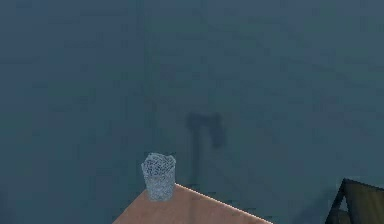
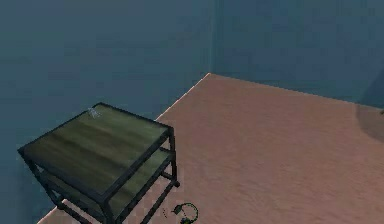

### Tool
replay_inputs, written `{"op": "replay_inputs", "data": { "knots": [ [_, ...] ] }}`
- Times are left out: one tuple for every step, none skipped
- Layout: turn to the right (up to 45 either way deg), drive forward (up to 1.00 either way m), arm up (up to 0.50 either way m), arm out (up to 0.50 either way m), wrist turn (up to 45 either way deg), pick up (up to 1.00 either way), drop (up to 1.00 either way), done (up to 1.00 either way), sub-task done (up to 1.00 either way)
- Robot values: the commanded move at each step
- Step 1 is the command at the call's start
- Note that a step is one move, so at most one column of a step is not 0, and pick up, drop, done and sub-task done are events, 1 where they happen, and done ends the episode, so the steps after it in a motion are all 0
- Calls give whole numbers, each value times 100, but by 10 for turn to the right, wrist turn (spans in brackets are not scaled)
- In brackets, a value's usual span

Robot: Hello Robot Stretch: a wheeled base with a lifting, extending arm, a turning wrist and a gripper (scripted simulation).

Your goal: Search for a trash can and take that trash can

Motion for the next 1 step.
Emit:
{"op": "replay_inputs", "data": {
  "knots": [
    [0,50,0,0,0,0,0,0,0]
  ]
}}
